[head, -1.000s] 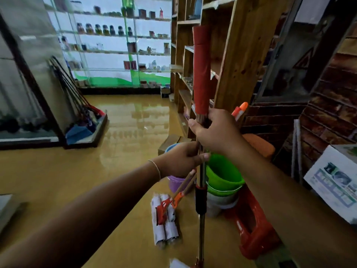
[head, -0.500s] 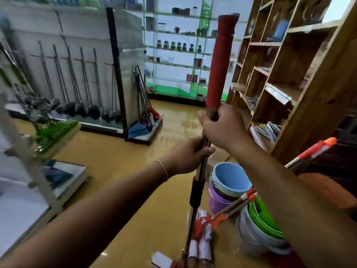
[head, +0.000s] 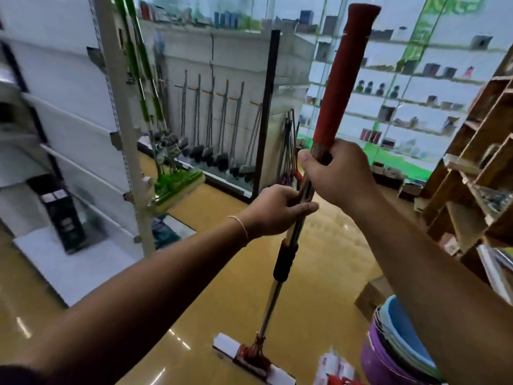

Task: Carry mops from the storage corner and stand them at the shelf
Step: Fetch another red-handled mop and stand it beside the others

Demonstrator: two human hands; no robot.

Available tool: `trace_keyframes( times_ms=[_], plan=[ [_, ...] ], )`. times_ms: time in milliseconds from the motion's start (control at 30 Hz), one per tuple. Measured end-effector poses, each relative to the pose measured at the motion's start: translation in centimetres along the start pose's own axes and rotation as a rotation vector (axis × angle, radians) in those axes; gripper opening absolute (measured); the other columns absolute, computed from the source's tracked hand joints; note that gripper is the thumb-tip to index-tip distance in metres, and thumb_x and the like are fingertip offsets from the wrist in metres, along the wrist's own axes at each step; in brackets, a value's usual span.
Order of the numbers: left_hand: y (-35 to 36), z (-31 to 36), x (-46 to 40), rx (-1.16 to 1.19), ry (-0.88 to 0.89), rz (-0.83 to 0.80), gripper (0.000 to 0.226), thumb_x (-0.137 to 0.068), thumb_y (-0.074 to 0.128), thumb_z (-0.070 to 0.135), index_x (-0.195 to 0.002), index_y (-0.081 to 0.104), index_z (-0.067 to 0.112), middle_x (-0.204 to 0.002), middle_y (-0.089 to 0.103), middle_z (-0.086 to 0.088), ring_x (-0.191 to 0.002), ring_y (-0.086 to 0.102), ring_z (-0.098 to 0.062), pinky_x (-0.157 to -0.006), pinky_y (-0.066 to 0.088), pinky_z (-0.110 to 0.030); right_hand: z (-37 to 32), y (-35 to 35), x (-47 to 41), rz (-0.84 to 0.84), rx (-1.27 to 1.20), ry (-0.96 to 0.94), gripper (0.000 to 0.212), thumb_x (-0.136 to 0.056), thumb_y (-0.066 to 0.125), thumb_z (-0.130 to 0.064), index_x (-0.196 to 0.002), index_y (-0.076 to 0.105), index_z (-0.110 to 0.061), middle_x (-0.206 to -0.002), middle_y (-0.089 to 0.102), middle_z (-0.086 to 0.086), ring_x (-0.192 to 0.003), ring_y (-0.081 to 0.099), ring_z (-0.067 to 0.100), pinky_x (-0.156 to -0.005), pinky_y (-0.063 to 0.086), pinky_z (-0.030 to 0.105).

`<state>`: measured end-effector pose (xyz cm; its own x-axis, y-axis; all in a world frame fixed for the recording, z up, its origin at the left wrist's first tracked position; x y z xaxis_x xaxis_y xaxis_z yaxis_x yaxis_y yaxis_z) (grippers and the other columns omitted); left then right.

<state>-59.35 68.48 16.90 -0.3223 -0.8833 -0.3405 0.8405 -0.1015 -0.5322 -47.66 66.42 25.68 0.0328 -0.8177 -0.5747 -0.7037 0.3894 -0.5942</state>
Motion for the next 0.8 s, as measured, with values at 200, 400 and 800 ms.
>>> trace_keyframes(
  times_ms=[200,400,800],
  plan=[
    [-0.6,-6.3,-6.2,-0.037,-0.053,0.092,0.042,-0.086,0.062,0.045,-0.078,0.065,0.004,-0.067,0.058,-0.008,-0.062,0.054,-0.024,-0.066,0.051,-0.045,4.3,5.3,-6.5,-0.041,-0.024,-0.01,0.042,-0.088,0.07,-0.038,-0.057,0.049,-0.019,-0.045,0.044,-0.007,-0.044,0.049,0.001,-0.045,0.033,0.018],
    [-1.4,-10.1,-13.9,-0.089,-0.104,0.101,0.029,-0.092,0.065,0.03,-0.066,0.056,0.023,-0.059,0.049,0.009,-0.054,0.044,-0.007,-0.057,0.037,-0.026,9.1,8.8,-14.0,-0.07,-0.064,-0.015,0.038,-0.088,0.07,-0.042,-0.064,0.058,-0.014,-0.051,0.053,-0.005,-0.053,0.056,0.009,-0.055,0.043,0.026],
    [-2.7,-14.6,-24.5,-0.126,-0.175,0.082,0.026,-0.095,0.059,0.032,-0.093,0.067,0.007,-0.087,0.068,-0.013,-0.08,0.064,-0.021,-0.071,0.053,-0.031,13.5,12.2,-25.0,-0.1,-0.257,-0.038,0.025,-0.09,0.068,-0.044,-0.071,0.059,-0.03,-0.053,0.059,-0.012,-0.046,0.057,-0.004,-0.044,0.037,0.008]
  ],
)
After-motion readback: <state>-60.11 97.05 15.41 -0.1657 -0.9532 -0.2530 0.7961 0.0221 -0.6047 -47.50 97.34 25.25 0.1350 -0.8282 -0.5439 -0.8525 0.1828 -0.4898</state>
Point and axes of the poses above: each hand's wrist, its own x-axis away from the middle knuckle, its own y-axis out of the palm, z = x × y, the point moved 3 cm from there along -x, towards the middle knuckle
